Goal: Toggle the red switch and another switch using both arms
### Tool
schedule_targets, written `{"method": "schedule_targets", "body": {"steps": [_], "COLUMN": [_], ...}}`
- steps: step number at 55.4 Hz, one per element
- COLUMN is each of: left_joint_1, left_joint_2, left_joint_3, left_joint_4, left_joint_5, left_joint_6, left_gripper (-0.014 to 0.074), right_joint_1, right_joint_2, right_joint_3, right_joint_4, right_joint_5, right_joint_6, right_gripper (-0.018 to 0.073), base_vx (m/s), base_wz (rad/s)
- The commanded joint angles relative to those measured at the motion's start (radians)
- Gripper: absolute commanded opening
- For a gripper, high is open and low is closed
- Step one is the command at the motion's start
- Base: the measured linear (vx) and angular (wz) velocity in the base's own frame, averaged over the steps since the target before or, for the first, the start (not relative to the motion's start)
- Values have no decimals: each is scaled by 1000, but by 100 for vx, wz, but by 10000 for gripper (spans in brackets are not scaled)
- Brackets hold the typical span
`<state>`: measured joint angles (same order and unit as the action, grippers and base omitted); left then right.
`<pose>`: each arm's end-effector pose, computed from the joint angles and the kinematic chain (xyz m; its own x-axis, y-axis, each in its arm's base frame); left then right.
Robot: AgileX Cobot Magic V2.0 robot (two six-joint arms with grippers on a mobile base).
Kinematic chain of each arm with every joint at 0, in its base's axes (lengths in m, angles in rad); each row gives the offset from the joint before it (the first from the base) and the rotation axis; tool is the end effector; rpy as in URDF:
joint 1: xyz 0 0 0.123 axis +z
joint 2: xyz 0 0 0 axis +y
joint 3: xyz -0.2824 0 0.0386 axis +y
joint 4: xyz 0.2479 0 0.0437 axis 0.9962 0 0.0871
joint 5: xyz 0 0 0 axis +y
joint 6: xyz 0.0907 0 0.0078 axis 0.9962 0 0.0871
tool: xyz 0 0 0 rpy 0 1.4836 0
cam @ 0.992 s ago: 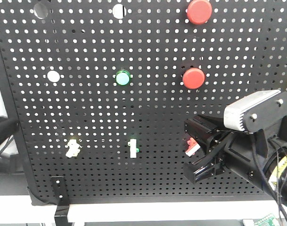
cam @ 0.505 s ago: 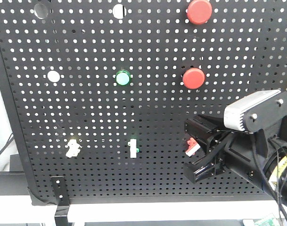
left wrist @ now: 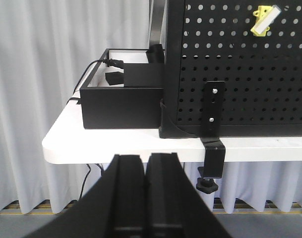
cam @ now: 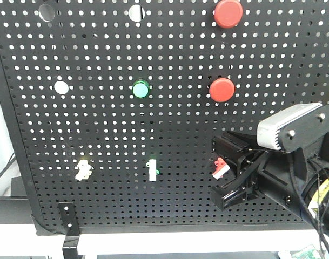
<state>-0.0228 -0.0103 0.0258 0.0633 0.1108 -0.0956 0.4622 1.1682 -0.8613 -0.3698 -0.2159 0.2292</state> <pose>0.0567 -0.0006 0.1949 -0.0394 -0.0318 -0.9987 0.0145 0.9994 -0.0324 0.2342 0.1245 0.3630 0.0521 -0.1215 -0.9912 -0.5115 0.8493 -0.1310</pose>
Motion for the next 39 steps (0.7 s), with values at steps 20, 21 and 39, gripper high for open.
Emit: {"method": "schedule_targets", "body": {"steps": [20,21,39], "left_joint_1": [-1,-1,-1], "left_joint_2": [-9,-9,-9], "left_joint_3": [19,19,19], "left_joint_4": [-7,-7,-7], "left_joint_5": [-75,-75,-75], "left_joint_6": [-12,-12,-12], "left_gripper": [3,3,3], "right_joint_1": [-7,-7,-73], "right_joint_2": [-21,-21,-186], "right_joint_3": [-32,-32,109], "right_joint_4": [0,0,96], "right_joint_5": [-82,-82,-21], "right_joint_6": [-8,-8,-8], "right_gripper": [-6,-6,-6], "base_vx": [0,0,0], "base_wz": [0,0,0]}}
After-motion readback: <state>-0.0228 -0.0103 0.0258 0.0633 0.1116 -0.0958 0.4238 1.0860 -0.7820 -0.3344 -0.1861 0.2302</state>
